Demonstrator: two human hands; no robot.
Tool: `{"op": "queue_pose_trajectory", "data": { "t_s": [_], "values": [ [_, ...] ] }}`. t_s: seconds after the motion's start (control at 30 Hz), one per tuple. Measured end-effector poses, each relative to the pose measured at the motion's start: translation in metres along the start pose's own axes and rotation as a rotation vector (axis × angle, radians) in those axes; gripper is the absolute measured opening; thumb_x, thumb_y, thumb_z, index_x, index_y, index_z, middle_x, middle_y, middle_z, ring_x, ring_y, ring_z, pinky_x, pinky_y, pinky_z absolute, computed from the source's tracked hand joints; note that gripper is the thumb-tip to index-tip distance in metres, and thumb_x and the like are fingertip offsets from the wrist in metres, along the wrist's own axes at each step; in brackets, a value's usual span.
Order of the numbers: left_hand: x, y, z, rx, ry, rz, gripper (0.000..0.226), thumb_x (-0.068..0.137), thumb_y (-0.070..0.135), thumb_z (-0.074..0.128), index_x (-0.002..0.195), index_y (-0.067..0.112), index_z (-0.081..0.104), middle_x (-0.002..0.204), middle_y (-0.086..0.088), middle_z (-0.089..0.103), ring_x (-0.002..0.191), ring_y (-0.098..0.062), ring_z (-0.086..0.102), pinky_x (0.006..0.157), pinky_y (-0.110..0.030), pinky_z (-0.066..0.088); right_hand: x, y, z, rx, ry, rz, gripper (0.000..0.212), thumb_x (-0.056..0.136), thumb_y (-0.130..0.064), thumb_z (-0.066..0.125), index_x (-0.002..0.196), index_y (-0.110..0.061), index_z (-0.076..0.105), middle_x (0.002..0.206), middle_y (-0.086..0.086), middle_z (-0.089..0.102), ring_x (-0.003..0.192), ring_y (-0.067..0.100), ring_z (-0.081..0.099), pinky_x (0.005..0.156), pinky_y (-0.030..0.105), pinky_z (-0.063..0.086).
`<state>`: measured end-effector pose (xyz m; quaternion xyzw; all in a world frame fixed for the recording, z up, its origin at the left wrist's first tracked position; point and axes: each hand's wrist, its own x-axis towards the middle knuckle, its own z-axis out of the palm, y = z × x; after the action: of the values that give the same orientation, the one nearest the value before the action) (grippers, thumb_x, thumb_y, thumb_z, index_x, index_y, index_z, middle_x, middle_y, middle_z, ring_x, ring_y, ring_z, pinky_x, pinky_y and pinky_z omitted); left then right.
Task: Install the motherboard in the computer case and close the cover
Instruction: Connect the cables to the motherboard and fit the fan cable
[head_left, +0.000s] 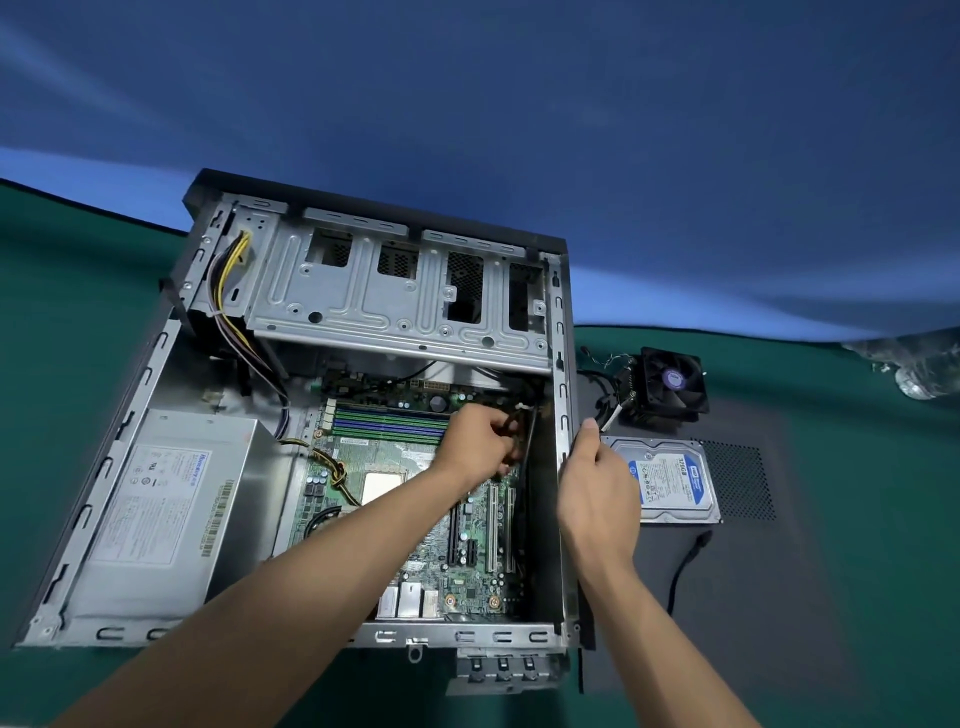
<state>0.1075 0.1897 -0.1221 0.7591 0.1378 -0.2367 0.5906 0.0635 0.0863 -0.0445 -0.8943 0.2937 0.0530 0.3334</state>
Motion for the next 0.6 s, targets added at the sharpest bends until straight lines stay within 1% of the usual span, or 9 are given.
{"op": "queue_pose_trajectory", "data": {
  "t_s": [0.03,0.1,0.13,0.2,0.3,0.43,0.5,0.6],
  "values": [
    [0.001,-0.002,0.000,0.118,0.031,0.042,0.017,0.088,0.000,0.059,0.084,0.014,0.069,0.082,-0.008,0.069,0.060,-0.015,0.061,0.064,-0.032,0.055,0.000,0.000,0.000,0.005,0.000,0.002,0.052,0.101,-0.046,0.022,0.065,-0.018,0.049,0.070,-0.005,0.052,0.074,0.023,0.052,0.067,0.035,0.034],
    [0.003,-0.005,0.000,0.338,0.067,0.114,0.008,0.087,0.009,0.063,0.087,0.013,0.070,0.087,-0.006,0.068,0.075,-0.020,0.063,0.073,-0.034,0.054,0.000,0.000,0.001,0.014,0.002,0.007,0.052,0.100,-0.046,0.022,0.067,-0.018,0.051,0.070,-0.005,0.053,0.073,0.022,0.051,0.067,0.035,0.034],
    [0.003,-0.006,-0.001,0.417,0.069,0.142,0.006,0.087,0.012,0.063,0.089,0.011,0.070,0.090,-0.006,0.066,0.080,-0.022,0.063,0.077,-0.036,0.053,0.000,0.001,0.001,0.017,0.003,0.009,0.052,0.100,-0.046,0.022,0.068,-0.017,0.052,0.071,-0.005,0.053,0.073,0.022,0.051,0.067,0.035,0.034],
    [0.003,-0.008,-0.001,0.524,0.060,0.196,0.008,0.087,0.015,0.064,0.092,0.009,0.068,0.097,-0.007,0.061,0.085,-0.024,0.061,0.081,-0.039,0.051,0.000,0.001,0.001,0.020,0.004,0.009,0.053,0.100,-0.047,0.022,0.072,-0.015,0.054,0.073,-0.002,0.056,0.074,0.022,0.053,0.067,0.036,0.035],
    [0.004,-0.009,-0.001,0.512,0.072,0.204,0.008,0.087,0.016,0.065,0.090,0.009,0.069,0.095,-0.006,0.063,0.083,-0.022,0.061,0.080,-0.039,0.052,0.001,0.001,0.001,0.019,0.002,0.013,0.053,0.100,-0.047,0.022,0.073,-0.014,0.055,0.074,-0.001,0.057,0.075,0.023,0.053,0.067,0.036,0.036],
    [0.009,-0.010,-0.003,0.363,0.072,0.165,0.005,0.086,0.014,0.067,0.084,0.014,0.071,0.082,0.000,0.067,0.076,-0.017,0.062,0.074,-0.028,0.050,0.001,0.001,0.000,0.009,0.007,0.014,0.052,0.100,-0.047,0.023,0.075,-0.015,0.055,0.071,-0.003,0.053,0.076,0.025,0.052,0.067,0.035,0.034],
    [0.011,-0.009,-0.003,0.297,0.075,0.150,0.005,0.085,0.012,0.067,0.084,0.015,0.072,0.080,0.000,0.069,0.076,-0.016,0.064,0.074,-0.028,0.051,0.001,0.001,0.000,0.006,0.004,0.012,0.052,0.100,-0.047,0.022,0.076,-0.016,0.056,0.073,-0.003,0.054,0.077,0.025,0.052,0.067,0.035,0.034],
    [0.013,-0.010,0.000,0.247,0.092,0.149,0.006,0.084,0.011,0.068,0.084,0.014,0.074,0.082,-0.003,0.071,0.078,-0.019,0.066,0.076,-0.031,0.054,0.001,0.002,0.001,0.009,0.009,0.009,0.053,0.100,-0.048,0.022,0.074,-0.016,0.056,0.073,-0.002,0.056,0.074,0.022,0.053,0.066,0.035,0.036]
  ]
}}
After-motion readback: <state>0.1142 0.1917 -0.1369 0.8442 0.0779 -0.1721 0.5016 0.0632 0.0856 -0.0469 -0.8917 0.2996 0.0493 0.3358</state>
